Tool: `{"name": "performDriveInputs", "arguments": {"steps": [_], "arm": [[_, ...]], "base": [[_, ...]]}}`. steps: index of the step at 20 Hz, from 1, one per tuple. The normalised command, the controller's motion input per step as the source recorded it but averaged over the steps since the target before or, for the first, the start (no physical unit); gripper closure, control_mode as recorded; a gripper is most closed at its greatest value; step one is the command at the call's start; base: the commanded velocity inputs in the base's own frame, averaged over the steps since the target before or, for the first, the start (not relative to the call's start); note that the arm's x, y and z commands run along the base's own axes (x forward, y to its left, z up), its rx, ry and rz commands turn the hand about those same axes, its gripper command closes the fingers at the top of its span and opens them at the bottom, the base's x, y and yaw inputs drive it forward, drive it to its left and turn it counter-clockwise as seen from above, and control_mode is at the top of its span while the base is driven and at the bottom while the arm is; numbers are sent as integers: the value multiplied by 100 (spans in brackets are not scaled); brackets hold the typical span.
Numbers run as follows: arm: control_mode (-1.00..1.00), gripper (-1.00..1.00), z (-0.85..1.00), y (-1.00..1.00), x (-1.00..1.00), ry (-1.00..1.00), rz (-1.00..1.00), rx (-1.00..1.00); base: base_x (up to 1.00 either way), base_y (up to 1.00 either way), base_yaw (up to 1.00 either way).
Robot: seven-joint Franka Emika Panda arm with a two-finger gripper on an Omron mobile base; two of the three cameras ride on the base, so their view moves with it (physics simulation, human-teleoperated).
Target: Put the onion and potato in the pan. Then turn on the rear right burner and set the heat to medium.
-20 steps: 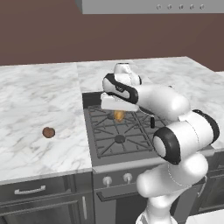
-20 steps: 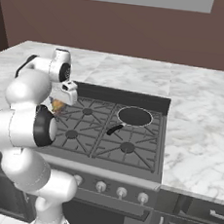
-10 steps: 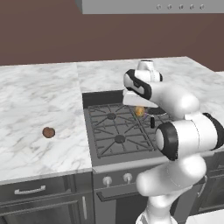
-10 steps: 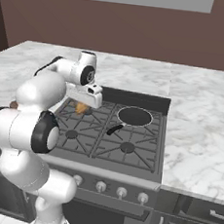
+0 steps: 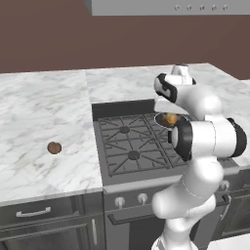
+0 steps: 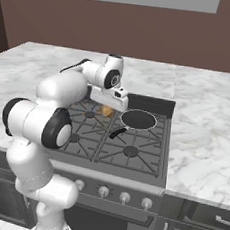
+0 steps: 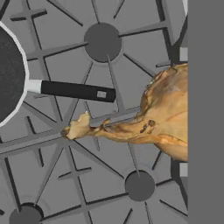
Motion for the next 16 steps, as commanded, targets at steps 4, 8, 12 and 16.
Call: {"name": "performDriveInputs", "arguments": {"steps": [4, 8, 12, 16], "arm": [[-100, 100, 0, -44, 56, 5, 0, 0], [-100, 100, -16, -35, 65, 11, 0, 0], [-100, 100, -21, -33, 72, 10, 0, 0], [-100, 100, -21, -27, 49, 5, 0, 0]], "base": [[0, 0, 0], [0, 0, 0], [0, 0, 0], [0, 0, 0]]}}
